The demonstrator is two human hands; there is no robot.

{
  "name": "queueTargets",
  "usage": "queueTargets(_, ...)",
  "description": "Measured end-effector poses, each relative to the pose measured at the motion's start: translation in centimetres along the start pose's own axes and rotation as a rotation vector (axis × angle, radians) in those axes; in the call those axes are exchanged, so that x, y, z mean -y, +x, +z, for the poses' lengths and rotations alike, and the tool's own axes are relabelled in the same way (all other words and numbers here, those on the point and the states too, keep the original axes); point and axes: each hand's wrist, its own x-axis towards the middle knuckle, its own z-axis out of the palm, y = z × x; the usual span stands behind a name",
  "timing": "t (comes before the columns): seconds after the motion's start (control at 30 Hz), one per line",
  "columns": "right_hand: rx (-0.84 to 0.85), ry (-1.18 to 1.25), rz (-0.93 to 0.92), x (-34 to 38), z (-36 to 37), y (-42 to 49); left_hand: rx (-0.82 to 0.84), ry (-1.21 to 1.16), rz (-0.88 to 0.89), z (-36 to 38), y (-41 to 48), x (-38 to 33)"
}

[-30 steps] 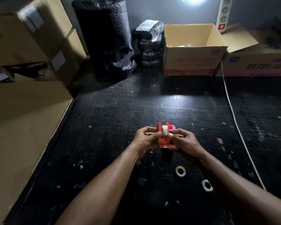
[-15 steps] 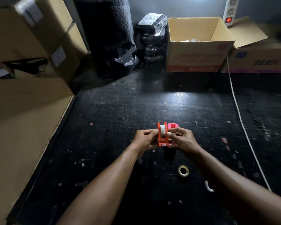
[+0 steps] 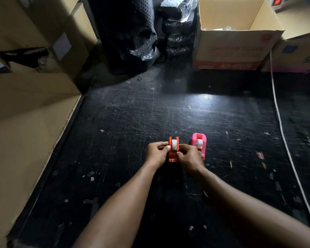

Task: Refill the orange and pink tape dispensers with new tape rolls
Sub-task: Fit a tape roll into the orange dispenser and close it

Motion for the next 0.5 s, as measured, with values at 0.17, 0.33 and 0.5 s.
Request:
queueTargets(0.17, -0.026, -0.039, -0.049, -0.3, -0.5, 0.8, 0.002, 0.125, 0.074, 0.3, 1.4, 0.9)
queueTargets(0.33, -0.071, -0.391, -0.306, -0.4, -0.7, 1.0, 0.036, 0.105, 0.065, 0.6, 2.4, 1.2)
queueTargets(0.5, 0.009, -0.518, -0.378, 0.1, -1.3, 1.5, 0.018, 0.146, 0.079, 0.6, 2.2, 0.9)
